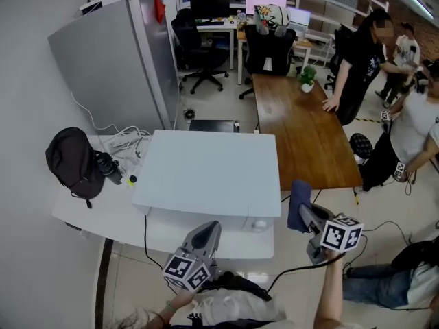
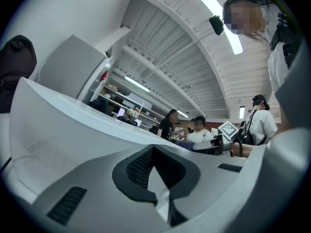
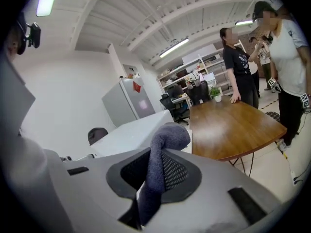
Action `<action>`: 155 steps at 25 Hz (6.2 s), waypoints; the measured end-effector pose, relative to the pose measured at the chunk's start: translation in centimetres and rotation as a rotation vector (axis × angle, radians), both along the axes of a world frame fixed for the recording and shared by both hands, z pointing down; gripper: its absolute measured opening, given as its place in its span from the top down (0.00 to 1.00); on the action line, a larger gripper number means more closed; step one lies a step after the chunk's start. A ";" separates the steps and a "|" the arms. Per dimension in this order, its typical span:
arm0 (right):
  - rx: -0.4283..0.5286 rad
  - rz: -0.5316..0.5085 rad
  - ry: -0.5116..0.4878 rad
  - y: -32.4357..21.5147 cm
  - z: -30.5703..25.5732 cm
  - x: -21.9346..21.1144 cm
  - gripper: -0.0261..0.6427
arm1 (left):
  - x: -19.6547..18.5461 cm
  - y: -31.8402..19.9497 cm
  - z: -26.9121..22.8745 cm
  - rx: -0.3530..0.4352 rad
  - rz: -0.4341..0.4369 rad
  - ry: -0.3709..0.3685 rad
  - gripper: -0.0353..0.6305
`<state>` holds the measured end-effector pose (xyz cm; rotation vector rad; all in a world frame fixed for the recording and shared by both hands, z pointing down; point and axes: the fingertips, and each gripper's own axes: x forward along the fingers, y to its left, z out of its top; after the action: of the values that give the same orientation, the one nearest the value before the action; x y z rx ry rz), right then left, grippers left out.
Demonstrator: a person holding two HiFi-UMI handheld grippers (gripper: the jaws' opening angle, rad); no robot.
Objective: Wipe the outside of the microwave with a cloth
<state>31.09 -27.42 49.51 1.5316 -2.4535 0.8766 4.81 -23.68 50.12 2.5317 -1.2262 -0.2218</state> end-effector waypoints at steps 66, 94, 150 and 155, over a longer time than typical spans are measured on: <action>-0.221 -0.048 0.222 -20.3 -2.2 -30.7 0.85 | -24.1 4.7 -0.7 0.022 -0.039 0.075 0.97; -0.048 -0.445 -0.025 -3.7 -8.0 -48.0 0.85 | -18.0 5.5 -1.1 0.009 -0.006 0.056 0.97; -0.173 0.099 -0.001 -9.0 -3.0 -18.1 0.85 | -19.5 6.3 -0.1 -0.020 0.020 0.083 0.97; -0.160 0.298 -0.010 -4.3 -3.1 -6.9 0.85 | -18.5 6.6 0.2 -0.027 0.063 0.082 0.97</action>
<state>24.22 -31.73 46.45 1.8631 -2.1326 1.0987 -13.69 -17.10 50.31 2.5078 -1.1096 -0.2888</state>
